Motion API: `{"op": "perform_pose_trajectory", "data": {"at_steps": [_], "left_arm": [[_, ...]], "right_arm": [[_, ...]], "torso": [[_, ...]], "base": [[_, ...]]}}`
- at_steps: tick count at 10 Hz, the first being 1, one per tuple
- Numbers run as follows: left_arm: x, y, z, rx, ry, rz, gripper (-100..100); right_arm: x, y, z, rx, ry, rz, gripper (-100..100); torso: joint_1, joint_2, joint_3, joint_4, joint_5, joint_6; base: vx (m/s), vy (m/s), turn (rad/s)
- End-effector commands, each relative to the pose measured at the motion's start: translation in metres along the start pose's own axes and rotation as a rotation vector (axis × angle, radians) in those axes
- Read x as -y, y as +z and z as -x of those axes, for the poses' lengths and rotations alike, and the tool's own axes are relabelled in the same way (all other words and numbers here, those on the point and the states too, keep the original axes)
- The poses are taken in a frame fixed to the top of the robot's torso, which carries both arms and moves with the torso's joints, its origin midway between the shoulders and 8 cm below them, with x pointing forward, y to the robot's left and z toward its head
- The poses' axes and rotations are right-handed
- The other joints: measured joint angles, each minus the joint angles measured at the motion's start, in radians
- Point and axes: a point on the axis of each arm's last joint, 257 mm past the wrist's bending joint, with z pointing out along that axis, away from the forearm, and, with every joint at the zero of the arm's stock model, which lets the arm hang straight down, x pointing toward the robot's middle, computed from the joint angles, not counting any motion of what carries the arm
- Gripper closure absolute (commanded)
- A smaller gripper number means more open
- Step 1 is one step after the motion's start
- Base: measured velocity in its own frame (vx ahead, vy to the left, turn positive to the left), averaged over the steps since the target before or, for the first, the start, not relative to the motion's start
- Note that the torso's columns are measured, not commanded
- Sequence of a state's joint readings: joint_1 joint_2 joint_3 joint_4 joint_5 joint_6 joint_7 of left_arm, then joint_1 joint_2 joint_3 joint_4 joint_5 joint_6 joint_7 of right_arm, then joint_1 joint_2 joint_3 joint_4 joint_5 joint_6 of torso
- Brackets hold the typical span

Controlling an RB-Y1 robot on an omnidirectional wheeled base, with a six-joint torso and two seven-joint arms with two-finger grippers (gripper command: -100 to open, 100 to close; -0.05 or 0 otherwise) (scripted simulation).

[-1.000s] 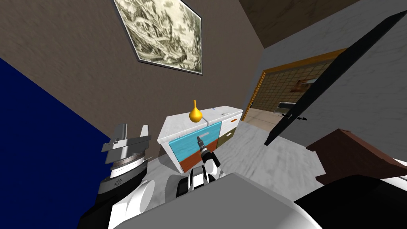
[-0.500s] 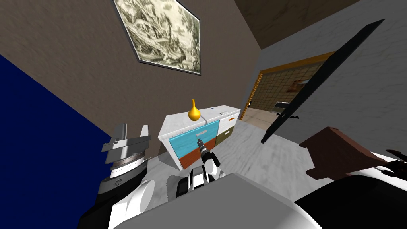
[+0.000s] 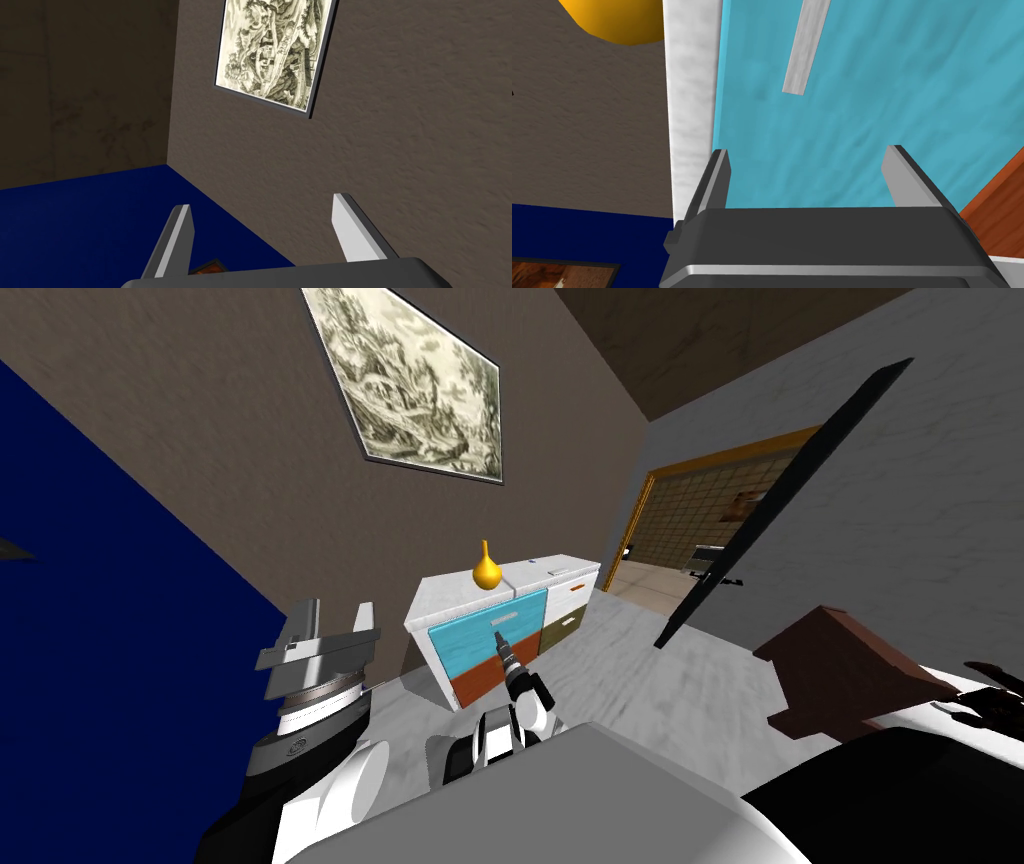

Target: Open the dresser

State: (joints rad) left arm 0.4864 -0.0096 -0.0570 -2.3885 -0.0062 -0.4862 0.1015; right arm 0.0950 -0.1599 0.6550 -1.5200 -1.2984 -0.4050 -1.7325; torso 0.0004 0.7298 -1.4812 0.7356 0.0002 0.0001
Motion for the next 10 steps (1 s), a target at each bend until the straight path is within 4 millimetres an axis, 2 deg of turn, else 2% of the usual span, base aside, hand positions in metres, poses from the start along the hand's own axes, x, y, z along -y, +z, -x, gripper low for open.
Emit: {"op": "perform_pose_trajectory", "data": {"at_steps": [1, 10], "left_arm": [[0.0, 0.0, 0.0, 0.0, 0.0, 0.0, 0], [0.0, 0.0, 0.0, 0.0, 0.0, 0.0, 0]], "right_arm": [[-0.003, -0.004, -0.003, -0.023, 0.012, -0.009, -100], [-0.009, -0.02, -0.012, -0.079, 0.032, -0.056, -100]], "torso": [[0.0, 0.004, 0.002, 0.001, 0.0, 0.0], [0.0, 0.008, 0.005, 0.002, 0.0, 0.0]], "base": [[0.086, -0.02, 0.091], [0.06, -0.02, 0.095]]}}
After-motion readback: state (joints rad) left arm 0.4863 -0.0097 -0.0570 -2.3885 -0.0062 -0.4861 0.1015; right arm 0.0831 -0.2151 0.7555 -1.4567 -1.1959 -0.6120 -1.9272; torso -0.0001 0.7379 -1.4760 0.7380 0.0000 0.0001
